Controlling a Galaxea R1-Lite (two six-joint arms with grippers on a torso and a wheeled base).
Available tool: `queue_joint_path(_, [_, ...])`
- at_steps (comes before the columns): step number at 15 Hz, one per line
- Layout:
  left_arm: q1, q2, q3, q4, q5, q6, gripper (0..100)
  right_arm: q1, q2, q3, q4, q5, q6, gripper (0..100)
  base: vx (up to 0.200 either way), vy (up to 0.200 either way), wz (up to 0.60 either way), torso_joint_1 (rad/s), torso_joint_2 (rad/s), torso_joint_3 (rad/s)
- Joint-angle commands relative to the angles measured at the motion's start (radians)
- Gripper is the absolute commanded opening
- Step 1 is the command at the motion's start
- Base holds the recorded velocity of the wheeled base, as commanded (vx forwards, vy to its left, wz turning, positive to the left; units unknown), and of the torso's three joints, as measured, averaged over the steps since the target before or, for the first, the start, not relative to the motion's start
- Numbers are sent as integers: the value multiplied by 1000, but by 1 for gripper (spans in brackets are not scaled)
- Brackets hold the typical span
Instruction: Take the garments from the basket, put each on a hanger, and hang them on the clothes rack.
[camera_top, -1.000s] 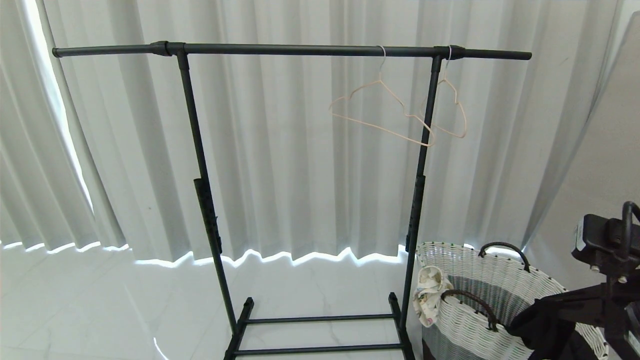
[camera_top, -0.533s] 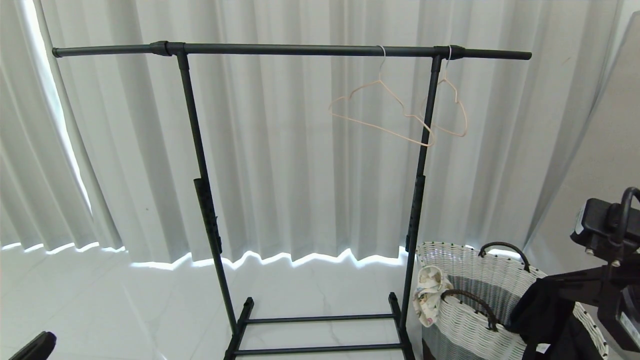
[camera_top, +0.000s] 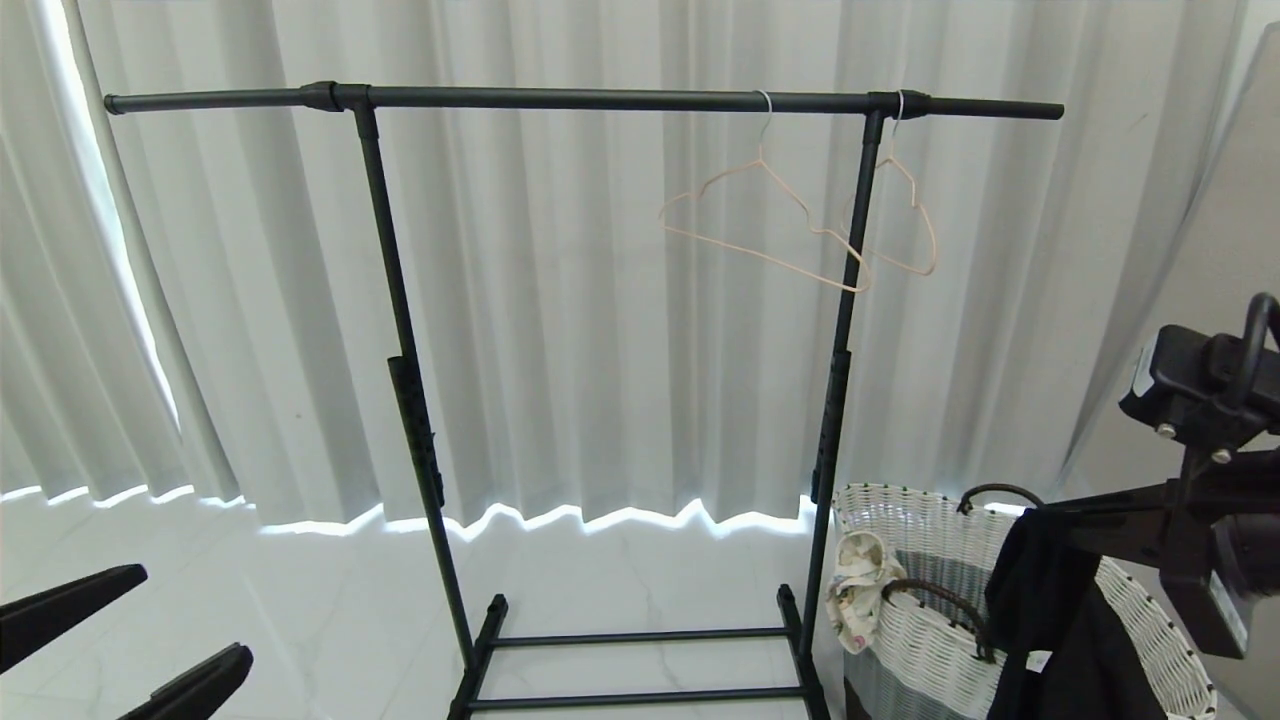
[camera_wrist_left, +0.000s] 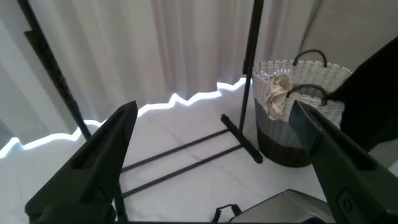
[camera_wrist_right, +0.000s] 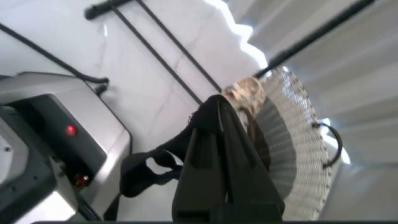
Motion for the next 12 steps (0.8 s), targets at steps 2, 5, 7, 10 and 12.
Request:
queue_joint_path(2, [-160, 223, -105, 0, -3, -1, 100, 56, 9, -29, -1, 0, 9, 0, 0, 0, 0, 0, 0, 0])
queue_joint_path(5, [-274, 312, -127, 0, -2, -2, 100, 99, 58, -52, -50, 0, 33, 0, 0, 0, 0, 0, 0, 0])
queue_joint_path(7, [-278, 400, -161, 0, -2, -12, 100, 136, 109, -53, -144, -3, 82, 0, 0, 0, 0, 0, 0, 0])
queue_joint_path(10, [-334, 480, -165, 0, -2, -13, 100, 182, 187, -92, -227, -3, 111, 0, 0, 0, 0, 0, 0, 0])
queue_joint_path(12, [-395, 519, -185, 0, -2, -22, 100, 214, 236, -171, -237, -3, 139, 0, 0, 0, 0, 0, 0, 0])
